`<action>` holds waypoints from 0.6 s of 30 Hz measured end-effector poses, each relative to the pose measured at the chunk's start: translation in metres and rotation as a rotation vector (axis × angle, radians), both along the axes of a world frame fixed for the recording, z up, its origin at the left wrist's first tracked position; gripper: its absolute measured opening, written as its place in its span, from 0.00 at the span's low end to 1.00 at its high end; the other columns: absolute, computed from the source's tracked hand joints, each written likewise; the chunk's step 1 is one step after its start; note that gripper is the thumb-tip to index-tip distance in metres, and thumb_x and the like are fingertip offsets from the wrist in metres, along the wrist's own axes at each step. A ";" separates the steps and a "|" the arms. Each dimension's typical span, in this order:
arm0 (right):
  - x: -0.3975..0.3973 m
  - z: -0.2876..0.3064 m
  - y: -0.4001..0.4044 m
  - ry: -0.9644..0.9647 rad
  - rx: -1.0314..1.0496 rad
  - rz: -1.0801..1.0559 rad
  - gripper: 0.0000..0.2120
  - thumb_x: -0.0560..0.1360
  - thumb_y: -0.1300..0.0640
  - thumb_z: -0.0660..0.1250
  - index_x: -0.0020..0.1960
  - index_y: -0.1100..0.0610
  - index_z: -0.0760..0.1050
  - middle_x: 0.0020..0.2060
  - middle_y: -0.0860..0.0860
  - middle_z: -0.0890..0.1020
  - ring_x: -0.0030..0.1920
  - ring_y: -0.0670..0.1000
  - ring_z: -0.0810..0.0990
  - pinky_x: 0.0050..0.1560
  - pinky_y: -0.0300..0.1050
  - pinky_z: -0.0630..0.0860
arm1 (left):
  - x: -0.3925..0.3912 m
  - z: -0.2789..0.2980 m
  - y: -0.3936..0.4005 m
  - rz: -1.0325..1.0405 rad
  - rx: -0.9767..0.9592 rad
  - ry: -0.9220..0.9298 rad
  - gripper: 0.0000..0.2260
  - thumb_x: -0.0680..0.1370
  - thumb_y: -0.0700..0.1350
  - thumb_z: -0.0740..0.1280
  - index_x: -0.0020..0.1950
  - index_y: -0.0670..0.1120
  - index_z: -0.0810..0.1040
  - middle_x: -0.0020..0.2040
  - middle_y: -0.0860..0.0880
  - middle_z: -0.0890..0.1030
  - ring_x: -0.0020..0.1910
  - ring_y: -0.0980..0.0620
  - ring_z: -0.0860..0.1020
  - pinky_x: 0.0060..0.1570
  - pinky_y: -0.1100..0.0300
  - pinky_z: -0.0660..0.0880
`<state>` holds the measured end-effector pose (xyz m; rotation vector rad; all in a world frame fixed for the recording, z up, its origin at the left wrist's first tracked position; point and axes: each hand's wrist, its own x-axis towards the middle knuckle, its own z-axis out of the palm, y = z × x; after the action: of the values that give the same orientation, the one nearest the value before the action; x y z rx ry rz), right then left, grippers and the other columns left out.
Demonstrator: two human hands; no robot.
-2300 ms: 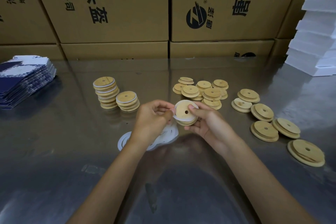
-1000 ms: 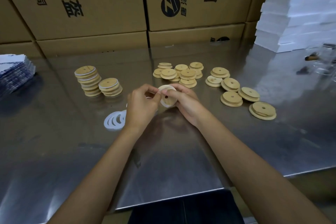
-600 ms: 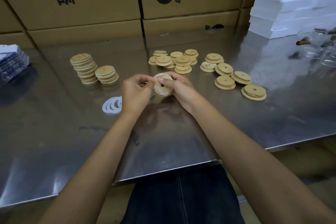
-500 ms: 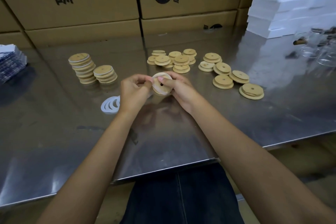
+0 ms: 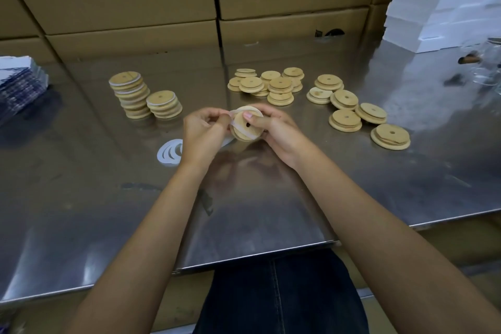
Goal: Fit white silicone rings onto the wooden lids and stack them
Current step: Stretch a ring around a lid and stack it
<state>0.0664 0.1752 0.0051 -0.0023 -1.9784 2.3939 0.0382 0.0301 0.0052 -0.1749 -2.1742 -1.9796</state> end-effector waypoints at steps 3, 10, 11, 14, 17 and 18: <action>-0.005 -0.001 0.000 -0.022 -0.036 -0.005 0.16 0.79 0.67 0.65 0.66 0.71 0.74 0.62 0.70 0.78 0.56 0.59 0.78 0.64 0.57 0.73 | 0.001 0.000 0.001 0.003 -0.007 -0.010 0.09 0.76 0.35 0.67 0.39 0.45 0.81 0.34 0.53 0.83 0.31 0.60 0.81 0.34 0.69 0.75; -0.012 -0.004 0.001 -0.053 -0.070 -0.040 0.13 0.78 0.64 0.67 0.61 0.67 0.78 0.50 0.59 0.83 0.51 0.54 0.81 0.55 0.47 0.78 | 0.003 -0.003 0.000 -0.028 -0.057 -0.013 0.08 0.76 0.37 0.68 0.40 0.46 0.82 0.37 0.52 0.84 0.37 0.59 0.82 0.39 0.65 0.78; -0.013 -0.003 0.000 -0.065 -0.079 -0.053 0.11 0.78 0.64 0.68 0.59 0.66 0.79 0.50 0.59 0.83 0.51 0.54 0.81 0.56 0.49 0.77 | 0.004 -0.003 -0.001 -0.043 -0.037 -0.020 0.08 0.76 0.36 0.68 0.40 0.46 0.81 0.37 0.53 0.83 0.36 0.60 0.82 0.37 0.67 0.77; -0.016 -0.004 -0.003 -0.079 -0.074 -0.080 0.05 0.77 0.62 0.69 0.52 0.60 0.81 0.47 0.57 0.84 0.49 0.53 0.81 0.56 0.50 0.76 | 0.005 -0.002 -0.003 -0.070 -0.005 -0.037 0.06 0.77 0.35 0.68 0.41 0.43 0.81 0.38 0.50 0.83 0.36 0.60 0.81 0.36 0.69 0.76; -0.016 -0.004 -0.005 -0.071 -0.057 -0.105 0.07 0.77 0.61 0.69 0.54 0.62 0.81 0.47 0.58 0.83 0.50 0.54 0.81 0.56 0.50 0.75 | 0.004 0.000 -0.005 -0.073 0.007 -0.054 0.06 0.77 0.35 0.68 0.42 0.43 0.81 0.37 0.49 0.82 0.33 0.60 0.80 0.35 0.70 0.76; -0.016 -0.004 -0.006 -0.073 -0.047 -0.124 0.09 0.77 0.60 0.69 0.55 0.63 0.81 0.47 0.58 0.83 0.50 0.54 0.80 0.57 0.51 0.75 | 0.003 0.001 -0.005 -0.075 0.007 -0.059 0.05 0.77 0.35 0.68 0.42 0.42 0.81 0.36 0.49 0.82 0.32 0.60 0.80 0.35 0.69 0.76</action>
<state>0.0504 0.1688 0.0014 -0.2099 -1.8894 2.3939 0.0416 0.0251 0.0059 -0.2031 -2.2272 -2.0576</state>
